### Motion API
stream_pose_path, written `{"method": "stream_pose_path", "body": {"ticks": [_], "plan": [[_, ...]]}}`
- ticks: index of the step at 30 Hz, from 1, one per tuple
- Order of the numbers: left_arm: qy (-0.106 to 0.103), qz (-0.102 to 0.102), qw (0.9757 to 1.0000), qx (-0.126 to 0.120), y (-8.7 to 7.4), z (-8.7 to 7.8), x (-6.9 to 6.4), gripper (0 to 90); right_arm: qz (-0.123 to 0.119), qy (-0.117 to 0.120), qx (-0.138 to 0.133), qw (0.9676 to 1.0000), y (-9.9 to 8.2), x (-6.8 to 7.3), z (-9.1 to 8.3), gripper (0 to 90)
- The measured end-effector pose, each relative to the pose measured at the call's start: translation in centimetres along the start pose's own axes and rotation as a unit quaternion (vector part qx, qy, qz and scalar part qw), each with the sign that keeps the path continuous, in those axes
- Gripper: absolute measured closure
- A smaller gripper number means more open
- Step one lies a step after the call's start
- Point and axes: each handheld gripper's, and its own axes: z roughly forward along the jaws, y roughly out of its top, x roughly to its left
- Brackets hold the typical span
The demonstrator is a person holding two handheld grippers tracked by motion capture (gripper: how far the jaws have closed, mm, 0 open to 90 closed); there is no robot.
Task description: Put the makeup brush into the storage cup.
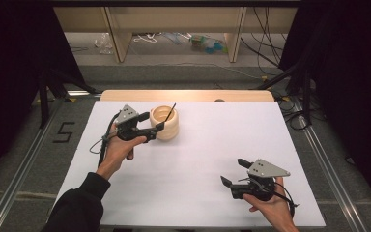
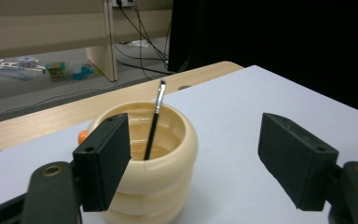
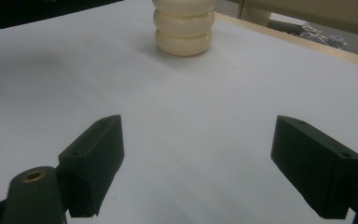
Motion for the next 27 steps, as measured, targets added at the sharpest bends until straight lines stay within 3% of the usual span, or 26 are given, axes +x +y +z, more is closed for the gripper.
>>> {"method": "stream_pose_path", "body": {"ticks": [11,21,24,27], "plan": [[-0.018,0.002,0.9997,-0.016,-0.7,-1.8,-0.9,20.7,-0.001,0.001,-0.001,1.0,0.0,0.0,0.0,17.9],[-0.021,0.011,0.9996,-0.011,-1.7,-2.5,-1.0,19.4,-0.002,-0.001,-0.008,1.0,0.0,0.0,0.1,17.9],[-0.021,0.01,0.9997,-0.007,-2.1,-2.8,-1.1,19.2,0.002,0.003,0.009,1.0,0.1,0.1,-0.2,17.9],[-0.023,0.013,0.9996,-0.007,-2.5,-3.1,-1.1,18.5,-0.002,0.002,-0.002,1.0,0.1,0.1,-0.1,17.9]]}}
